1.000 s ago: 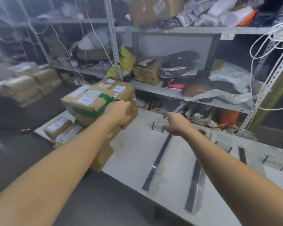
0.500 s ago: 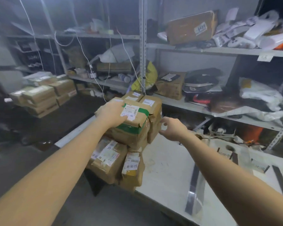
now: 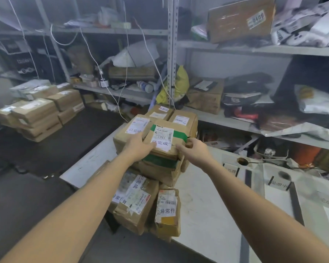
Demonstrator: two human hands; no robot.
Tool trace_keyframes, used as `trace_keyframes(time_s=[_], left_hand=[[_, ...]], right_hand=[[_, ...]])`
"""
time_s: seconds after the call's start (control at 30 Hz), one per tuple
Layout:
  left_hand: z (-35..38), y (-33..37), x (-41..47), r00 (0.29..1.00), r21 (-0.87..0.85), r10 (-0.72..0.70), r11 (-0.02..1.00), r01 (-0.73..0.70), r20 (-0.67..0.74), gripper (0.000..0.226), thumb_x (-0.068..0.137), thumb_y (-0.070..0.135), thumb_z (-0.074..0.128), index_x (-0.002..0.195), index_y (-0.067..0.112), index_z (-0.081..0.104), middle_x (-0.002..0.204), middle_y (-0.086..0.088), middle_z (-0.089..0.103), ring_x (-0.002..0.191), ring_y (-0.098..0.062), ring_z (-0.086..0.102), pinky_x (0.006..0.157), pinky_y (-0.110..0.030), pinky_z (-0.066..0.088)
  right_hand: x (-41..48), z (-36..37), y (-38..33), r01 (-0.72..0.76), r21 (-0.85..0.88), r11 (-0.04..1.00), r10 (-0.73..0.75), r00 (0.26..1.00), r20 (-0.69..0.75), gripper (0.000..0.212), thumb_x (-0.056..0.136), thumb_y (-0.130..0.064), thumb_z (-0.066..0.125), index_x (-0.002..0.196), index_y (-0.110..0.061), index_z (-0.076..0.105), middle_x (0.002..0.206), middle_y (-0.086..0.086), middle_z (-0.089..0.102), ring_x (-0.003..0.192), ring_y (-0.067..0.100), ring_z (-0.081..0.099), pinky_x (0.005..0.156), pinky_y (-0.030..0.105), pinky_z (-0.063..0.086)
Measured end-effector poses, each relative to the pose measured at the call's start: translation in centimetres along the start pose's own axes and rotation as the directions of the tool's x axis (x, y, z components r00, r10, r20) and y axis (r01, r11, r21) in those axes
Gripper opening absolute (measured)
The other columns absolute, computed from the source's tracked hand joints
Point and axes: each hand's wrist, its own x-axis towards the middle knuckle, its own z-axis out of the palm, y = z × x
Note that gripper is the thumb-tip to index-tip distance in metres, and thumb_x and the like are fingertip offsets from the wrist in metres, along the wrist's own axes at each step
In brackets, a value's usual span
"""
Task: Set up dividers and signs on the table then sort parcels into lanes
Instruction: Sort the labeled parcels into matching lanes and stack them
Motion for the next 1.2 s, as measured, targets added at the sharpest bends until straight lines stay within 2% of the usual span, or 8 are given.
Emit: trace_keyframes(time_s=[0.17,0.43,0.57,0.67,0.77,0.9,1.07,1.2], left_hand=[[1.7,-0.2,1.6,0.999,-0.139,-0.034,0.99,0.036,0.016,0.071,0.085,0.047,0.068,0.145,0.018,0.044,0.14,-0.001,0.054,0.122,-0.022,0.052,0.103,-0.042,0.045],[2.1,0.0,1.5,0.998,-0.277,0.036,0.959,-0.051,-0.056,0.059,0.083,0.046,0.069,0.132,0.02,0.051,0.124,0.004,0.062,0.11,-0.019,0.059,0.094,-0.043,0.051],[1.7,1.9,0.8,0.981,-0.26,0.17,0.947,-0.189,-0.096,0.042,0.083,0.044,0.071,0.117,0.023,0.056,0.115,0.005,0.066,0.101,-0.016,0.061,0.086,-0.038,0.053],[2.6,3.8,-0.2,0.969,-0.257,0.242,0.934,-0.246,-0.047,0.054,0.082,0.046,0.072,0.127,0.022,0.056,0.119,0.006,0.065,0.101,-0.015,0.061,0.081,-0.035,0.055],[4.9,6.0,-1.8,0.949,-0.289,0.316,0.908,-0.303,0.0,0.056,0.083,0.047,0.072,0.131,0.025,0.053,0.12,0.012,0.062,0.093,-0.007,0.06,0.065,-0.019,0.049],[9.1,9.4,-4.7,0.927,-0.343,0.355,0.891,-0.296,0.121,0.058,0.084,0.048,0.071,0.133,0.026,0.049,0.127,0.004,0.062,0.099,-0.013,0.063,0.076,-0.032,0.06],[14.9,15.0,-9.0,0.887,-0.37,0.419,0.869,-0.329,0.195,0.06,0.086,0.047,0.07,0.136,0.025,0.047,0.13,0.004,0.058,0.094,-0.011,0.058,0.064,-0.018,0.049],[20.2,20.2,-12.8,0.865,-0.403,0.441,0.856,-0.325,0.239,0.054,0.087,0.043,0.071,0.133,0.024,0.05,0.123,0.004,0.057,0.098,-0.013,0.058,0.068,-0.025,0.056]], right_hand=[[1.2,2.6,1.0,-0.033,0.26,0.965,0.041,0.999,-0.025,0.065,0.077,-0.059,0.071,0.129,-0.024,0.058,0.121,-0.007,0.066,0.104,0.013,0.064,0.084,0.039,0.06],[0.2,2.4,-0.5,-0.009,0.386,0.923,0.064,0.989,-0.13,0.074,0.066,-0.061,0.072,0.128,-0.022,0.062,0.113,-0.007,0.07,0.099,0.013,0.068,0.077,0.038,0.062],[-1.6,0.8,-1.4,-0.009,0.414,0.91,0.096,0.977,-0.19,0.046,0.078,-0.048,0.075,0.117,-0.027,0.064,0.105,-0.012,0.07,0.094,0.012,0.069,0.069,0.035,0.063],[-3.8,-1.3,-0.8,-0.033,0.422,0.906,0.149,0.958,-0.244,0.035,0.082,-0.045,0.075,0.111,-0.031,0.062,0.103,-0.015,0.07,0.091,0.012,0.07,0.066,0.034,0.063],[-6.3,-3.8,0.7,-0.064,0.424,0.903,0.21,0.928,-0.308,0.041,0.083,-0.045,0.074,0.118,-0.026,0.063,0.103,-0.013,0.07,0.091,0.011,0.07,0.066,0.032,0.063],[-10.2,-8.1,3.5,-0.091,0.444,0.891,0.283,0.876,-0.39,0.045,0.083,-0.041,0.074,0.121,-0.019,0.064,0.106,-0.007,0.071,0.091,0.014,0.071,0.068,0.036,0.063],[-14.8,-14.5,8.6,-0.139,0.451,0.881,0.354,0.828,-0.436,0.049,0.085,-0.042,0.073,0.127,-0.019,0.062,0.111,-0.003,0.07,0.095,0.015,0.07,0.071,0.035,0.063],[-17.9,-20.7,13.7,-0.134,0.454,0.881,0.361,0.81,-0.462,0.047,0.086,-0.04,0.073,0.125,-0.018,0.063,0.108,-0.005,0.07,0.093,0.013,0.07,0.064,0.028,0.061]])
